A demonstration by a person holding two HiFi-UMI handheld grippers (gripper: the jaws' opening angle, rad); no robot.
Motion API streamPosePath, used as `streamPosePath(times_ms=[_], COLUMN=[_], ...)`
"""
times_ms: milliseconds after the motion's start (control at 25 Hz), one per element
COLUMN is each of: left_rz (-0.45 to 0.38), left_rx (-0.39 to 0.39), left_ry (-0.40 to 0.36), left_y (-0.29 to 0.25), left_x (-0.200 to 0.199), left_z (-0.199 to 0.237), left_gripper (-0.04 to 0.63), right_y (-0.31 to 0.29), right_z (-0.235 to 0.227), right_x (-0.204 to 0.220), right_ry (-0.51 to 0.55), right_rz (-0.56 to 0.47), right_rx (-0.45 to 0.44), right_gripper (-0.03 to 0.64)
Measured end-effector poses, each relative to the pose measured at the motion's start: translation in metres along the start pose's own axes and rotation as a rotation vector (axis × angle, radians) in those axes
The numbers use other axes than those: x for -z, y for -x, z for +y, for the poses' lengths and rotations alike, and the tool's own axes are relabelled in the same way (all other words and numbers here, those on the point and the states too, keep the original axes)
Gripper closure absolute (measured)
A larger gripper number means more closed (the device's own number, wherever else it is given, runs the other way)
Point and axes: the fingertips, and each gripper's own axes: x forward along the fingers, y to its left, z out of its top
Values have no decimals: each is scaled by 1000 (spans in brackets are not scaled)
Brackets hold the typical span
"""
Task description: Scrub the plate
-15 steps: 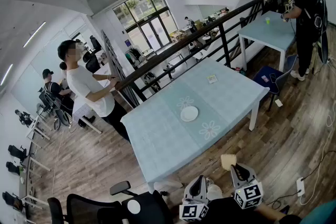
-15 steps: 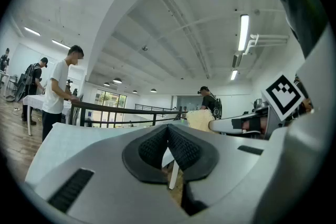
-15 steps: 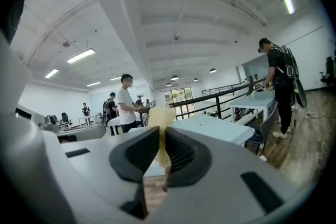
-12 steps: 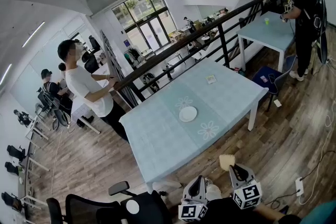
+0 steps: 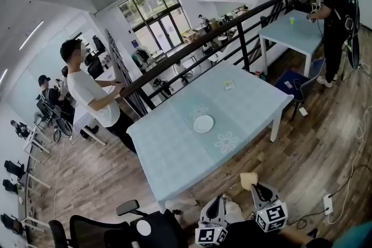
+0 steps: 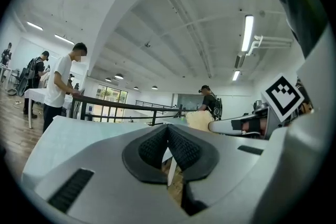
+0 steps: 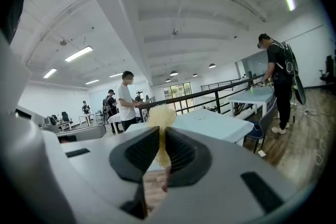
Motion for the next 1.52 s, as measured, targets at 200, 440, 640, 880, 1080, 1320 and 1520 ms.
streamPosePath(times_ms=[200, 440, 640, 880, 1080, 1320, 1520], left_rz=[27, 33, 42, 60, 42, 14, 25], left_rx=[-11, -39, -41, -58, -77, -77, -79], left_ry=[34, 55, 52, 35, -10, -26, -31], left_y=[-2, -16, -34, -64, -99, -142, -173], left_x=[6, 13, 14, 12, 0, -17, -22], left_z=[2, 14, 24, 43, 66, 106, 136], left_gripper=[584, 584, 584, 584, 584, 584, 584], right_y=[0, -4, -16, -41, -77, -135, -175], right_z=[-6, -20, -32, -39, -42, -32, -24], right_x=[6, 11, 13, 7, -1, -13, -23], right_ry=[-50, -87, -106, -99, -85, -59, -40], right_rz=[18, 35, 50, 64, 82, 104, 112], right_rx=[6, 29, 53, 73, 68, 39, 25], right_gripper=[572, 572, 572, 572, 571, 571, 571])
